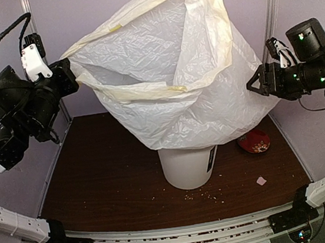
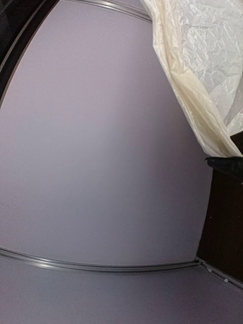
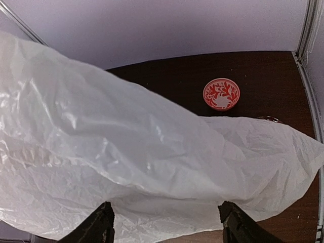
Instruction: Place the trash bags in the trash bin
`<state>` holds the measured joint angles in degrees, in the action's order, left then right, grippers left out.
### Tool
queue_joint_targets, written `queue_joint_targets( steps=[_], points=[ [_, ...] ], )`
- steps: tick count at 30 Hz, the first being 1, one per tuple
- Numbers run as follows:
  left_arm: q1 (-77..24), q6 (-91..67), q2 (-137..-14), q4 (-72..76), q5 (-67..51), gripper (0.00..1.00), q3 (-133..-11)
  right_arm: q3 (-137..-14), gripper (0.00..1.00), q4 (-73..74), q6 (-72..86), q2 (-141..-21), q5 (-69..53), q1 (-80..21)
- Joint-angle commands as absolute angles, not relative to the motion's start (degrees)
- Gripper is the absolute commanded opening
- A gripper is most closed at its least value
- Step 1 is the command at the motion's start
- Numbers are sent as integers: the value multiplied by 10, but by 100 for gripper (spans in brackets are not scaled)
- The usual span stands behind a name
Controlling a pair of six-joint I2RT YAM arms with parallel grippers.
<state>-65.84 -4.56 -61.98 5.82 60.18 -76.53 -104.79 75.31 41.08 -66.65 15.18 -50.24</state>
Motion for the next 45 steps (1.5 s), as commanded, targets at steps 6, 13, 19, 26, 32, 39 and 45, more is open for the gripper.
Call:
queue_joint_targets(
  steps=[6, 13, 19, 26, 32, 39, 45],
  points=[
    [-610, -56, -623, 75, 570, 0, -774, -1041, 74, 749, 341, -692, 100, -465],
    [-598, -54, -625, 89, 538, 0, -768, -964, 71, 622, 303, -707, 16, -415],
    [-597, -44, -635, 117, 511, 0, -779, -911, 62, 438, 312, -761, -110, -415],
    [-596, -29, -634, 164, 514, 0, -799, -1054, 57, 376, 328, -886, -205, -436],
    [-596, 3, -650, 186, 502, 0, -828, -1072, 55, 358, 335, -941, -221, -445],
    [-594, 31, -671, 206, 498, 0, -830, -1031, 53, 266, 381, -979, -263, -446],
    [-589, 54, -691, 217, 489, 0, -842, -1040, 51, 238, 412, -1006, -280, -463]
  ],
)
